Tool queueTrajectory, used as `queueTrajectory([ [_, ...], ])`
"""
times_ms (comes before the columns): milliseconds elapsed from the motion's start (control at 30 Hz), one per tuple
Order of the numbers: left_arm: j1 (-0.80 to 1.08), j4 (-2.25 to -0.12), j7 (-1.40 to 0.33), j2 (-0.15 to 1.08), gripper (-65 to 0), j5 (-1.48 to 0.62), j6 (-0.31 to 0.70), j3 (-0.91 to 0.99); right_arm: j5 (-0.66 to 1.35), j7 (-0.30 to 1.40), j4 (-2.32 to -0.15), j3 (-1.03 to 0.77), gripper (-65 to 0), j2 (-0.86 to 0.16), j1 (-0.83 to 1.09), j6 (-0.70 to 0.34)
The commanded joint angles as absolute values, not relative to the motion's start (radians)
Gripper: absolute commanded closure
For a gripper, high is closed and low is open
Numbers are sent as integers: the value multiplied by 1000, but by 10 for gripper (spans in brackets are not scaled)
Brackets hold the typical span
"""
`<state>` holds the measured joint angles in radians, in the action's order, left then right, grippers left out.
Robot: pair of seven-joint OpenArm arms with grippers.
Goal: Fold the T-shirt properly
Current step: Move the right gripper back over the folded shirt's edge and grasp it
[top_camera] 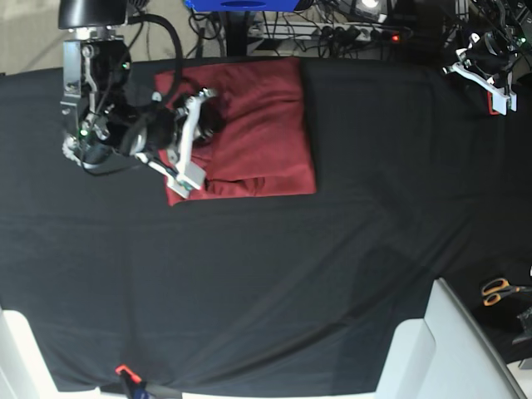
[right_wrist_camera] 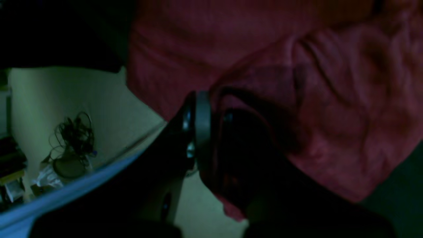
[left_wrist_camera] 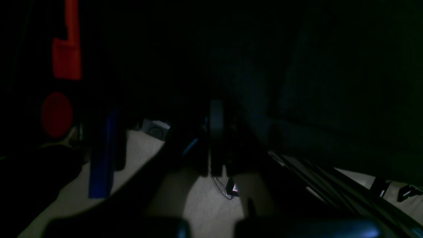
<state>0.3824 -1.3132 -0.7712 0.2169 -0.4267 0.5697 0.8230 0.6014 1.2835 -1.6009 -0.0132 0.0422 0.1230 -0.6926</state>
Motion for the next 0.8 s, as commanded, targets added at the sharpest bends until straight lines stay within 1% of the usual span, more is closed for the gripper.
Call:
queueTrajectory([
  [0, 386, -1326, -757, 234, 0, -440, 573, 828, 627, 1262, -1618, 5, -2, 53, 104, -698],
  [133, 386, -1330, -757, 234, 0, -440, 573, 828, 631, 1210, -1615, 82, -2, 50, 88, -698],
  [233, 386, -1326, -757, 234, 0, -440, 573, 828, 627, 1207, -1601, 87, -2, 51, 76, -698],
  [467, 386, -1328, -757, 234, 0, -440, 573, 828, 625, 1205, -1469, 94, -2, 53, 25, -698],
  [567, 386, -1328, -757, 234, 0, -440, 573, 828, 625, 1190, -1461, 104, -2, 53, 19, -698],
  [767, 386, -1328, -757, 234, 0, -440, 573, 828, 625, 1181, -1455, 214, -2, 47, -8, -698],
])
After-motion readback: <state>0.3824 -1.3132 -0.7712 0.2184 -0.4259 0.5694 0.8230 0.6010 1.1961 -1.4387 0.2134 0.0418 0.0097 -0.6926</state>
